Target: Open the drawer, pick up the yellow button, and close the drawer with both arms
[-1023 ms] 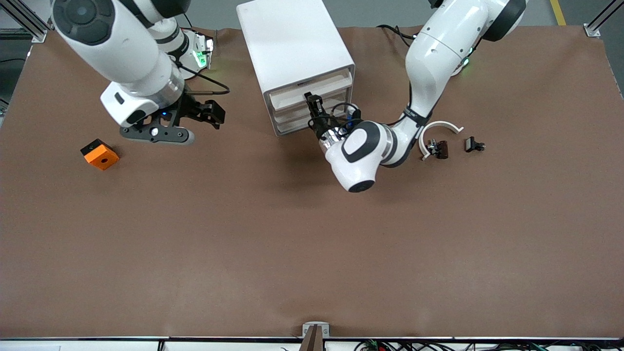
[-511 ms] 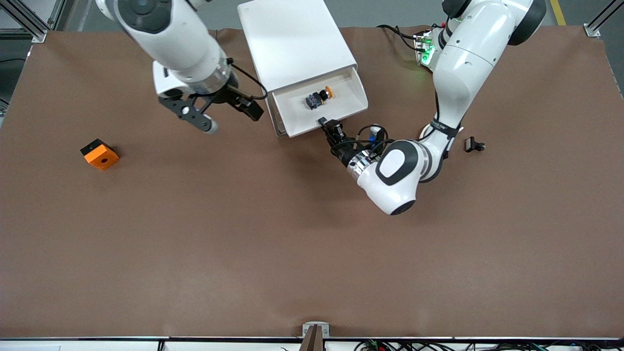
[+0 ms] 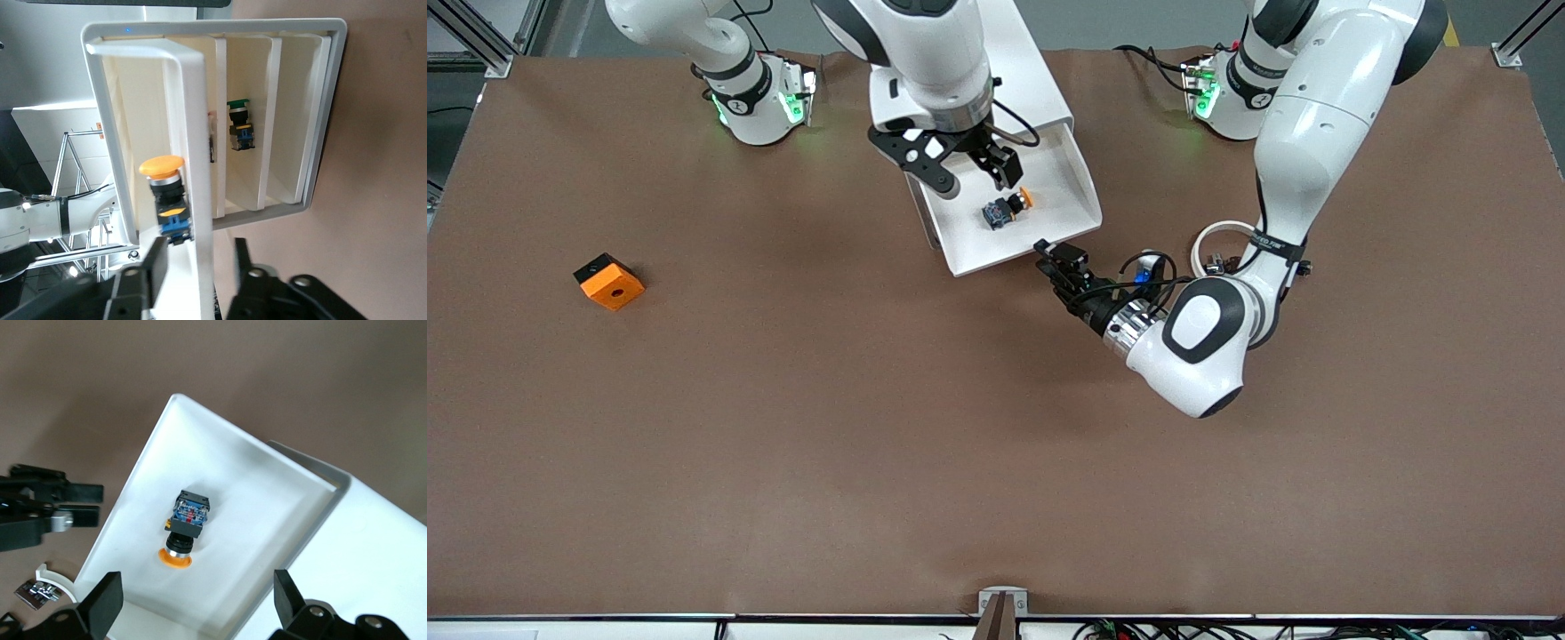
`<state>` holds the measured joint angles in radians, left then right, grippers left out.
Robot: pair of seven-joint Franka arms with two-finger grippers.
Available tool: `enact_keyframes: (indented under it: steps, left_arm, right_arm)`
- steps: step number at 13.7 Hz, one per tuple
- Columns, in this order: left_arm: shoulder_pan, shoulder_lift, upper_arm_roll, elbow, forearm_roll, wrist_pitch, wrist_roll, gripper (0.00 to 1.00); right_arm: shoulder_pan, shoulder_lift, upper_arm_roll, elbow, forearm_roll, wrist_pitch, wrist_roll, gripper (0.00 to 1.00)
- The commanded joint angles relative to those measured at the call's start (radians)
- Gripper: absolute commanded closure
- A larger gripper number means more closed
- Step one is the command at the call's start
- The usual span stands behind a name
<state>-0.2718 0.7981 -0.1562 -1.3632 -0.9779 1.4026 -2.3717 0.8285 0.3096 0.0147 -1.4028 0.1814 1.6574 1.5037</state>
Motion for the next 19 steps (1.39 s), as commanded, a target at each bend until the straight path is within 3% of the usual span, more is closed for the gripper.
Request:
enact_keyframes:
  steps: [1, 6, 10, 13, 17, 19]
  left_arm:
    - [-0.004, -0.002, 0.007, 0.053, 0.01, -0.024, -0.001, 0.0]
    - [-0.003, -0.002, 0.03, 0.141, 0.16, -0.024, 0.026, 0.0]
    - [-0.006, -0.004, 0.109, 0.142, 0.197, -0.024, 0.178, 0.0]
    - [-0.021, -0.056, 0.096, 0.142, 0.428, -0.025, 0.398, 0.0]
    - [-0.032, -0.092, 0.112, 0.144, 0.513, 0.021, 0.748, 0.0]
    - [-0.03, -0.128, 0.109, 0.142, 0.641, 0.025, 0.997, 0.0]
  right_arm:
    - [0.023, 0.055, -0.012, 0.001, -0.004, 0.033, 0.032, 0.0]
    - [0.046, 0.089, -0.012, -0.063, -0.004, 0.117, 0.092, 0.0]
    - [0.026, 0.103, -0.018, -0.076, -0.005, 0.125, 0.093, 0.0]
    - [-0.002, 0.115, -0.018, -0.077, -0.002, 0.124, 0.104, 0.0]
    - [0.006, 0.132, -0.018, -0.076, 0.0, 0.13, 0.135, 0.0]
    - [0.012, 0.141, -0.018, -0.074, 0.003, 0.131, 0.135, 0.0]
